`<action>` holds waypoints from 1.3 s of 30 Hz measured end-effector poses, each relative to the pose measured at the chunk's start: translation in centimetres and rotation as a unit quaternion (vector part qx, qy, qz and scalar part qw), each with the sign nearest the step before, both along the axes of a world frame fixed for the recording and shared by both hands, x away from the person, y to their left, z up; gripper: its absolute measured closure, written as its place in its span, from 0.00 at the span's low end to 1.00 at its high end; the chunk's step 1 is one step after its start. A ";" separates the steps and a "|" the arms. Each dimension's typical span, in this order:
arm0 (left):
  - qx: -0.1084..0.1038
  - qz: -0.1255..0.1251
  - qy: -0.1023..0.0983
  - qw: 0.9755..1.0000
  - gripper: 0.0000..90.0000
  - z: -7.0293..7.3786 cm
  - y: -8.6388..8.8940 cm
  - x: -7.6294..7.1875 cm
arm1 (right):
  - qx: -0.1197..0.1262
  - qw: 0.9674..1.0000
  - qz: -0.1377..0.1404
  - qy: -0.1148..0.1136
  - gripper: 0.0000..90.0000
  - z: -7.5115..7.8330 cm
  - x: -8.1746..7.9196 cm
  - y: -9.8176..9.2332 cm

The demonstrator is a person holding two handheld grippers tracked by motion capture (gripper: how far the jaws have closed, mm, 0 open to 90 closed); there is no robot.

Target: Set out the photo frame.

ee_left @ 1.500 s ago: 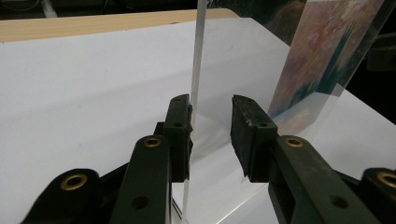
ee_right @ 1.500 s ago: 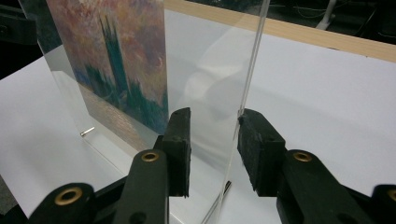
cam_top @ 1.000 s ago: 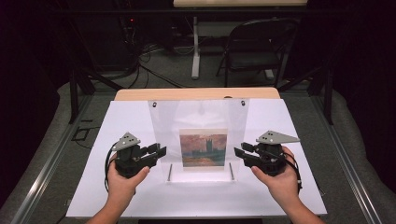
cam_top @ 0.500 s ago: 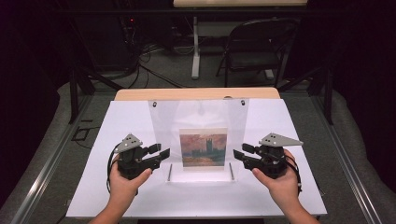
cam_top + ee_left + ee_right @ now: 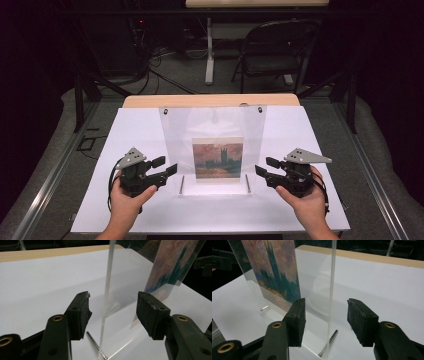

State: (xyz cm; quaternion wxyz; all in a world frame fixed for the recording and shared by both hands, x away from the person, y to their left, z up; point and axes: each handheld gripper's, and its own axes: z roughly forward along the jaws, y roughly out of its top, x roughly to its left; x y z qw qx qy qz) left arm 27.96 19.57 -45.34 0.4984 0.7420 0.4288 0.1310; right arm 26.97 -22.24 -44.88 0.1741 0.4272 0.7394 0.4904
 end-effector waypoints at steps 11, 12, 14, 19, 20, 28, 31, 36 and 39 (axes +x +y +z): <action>0.001 0.062 0.003 0.998 0.46 -1.4 3.4 -0.6 | -0.023 0.999 -0.041 -0.013 0.46 -0.9 -0.8 -2.5; -0.002 0.068 0.002 0.998 0.46 -1.5 3.7 -0.6 | -0.025 0.999 -0.045 -0.014 0.46 -1.1 -0.8 -2.7; -0.006 0.080 0.004 0.997 0.45 -1.8 4.3 -0.7 | -0.020 0.998 -0.056 -0.012 0.45 -1.5 -0.7 -3.1; 0.001 0.106 0.003 0.994 0.45 -2.6 5.6 -0.8 | -0.017 0.997 -0.071 -0.009 0.45 -2.0 -0.7 -3.9; 0.004 0.111 0.005 0.994 0.45 -2.8 5.8 -0.8 | -0.016 0.997 -0.073 -0.011 0.45 -2.1 -0.6 -4.1; 0.016 0.132 0.020 0.991 0.44 -5.3 6.9 -1.0 | -0.031 0.995 -0.094 -0.006 0.45 -3.9 -0.8 -5.2; 0.028 0.137 0.019 0.990 0.43 -6.4 7.0 -0.9 | -0.040 0.995 -0.096 -0.012 0.44 -4.8 -1.0 -5.2; 0.048 0.141 0.024 0.989 0.43 -7.6 7.0 -0.7 | -0.056 0.994 -0.093 -0.016 0.43 -6.3 -0.9 -4.9; 0.055 0.139 0.025 0.988 0.43 -8.1 6.9 -0.7 | -0.062 0.994 -0.089 -0.007 0.43 -7.2 -0.8 -4.8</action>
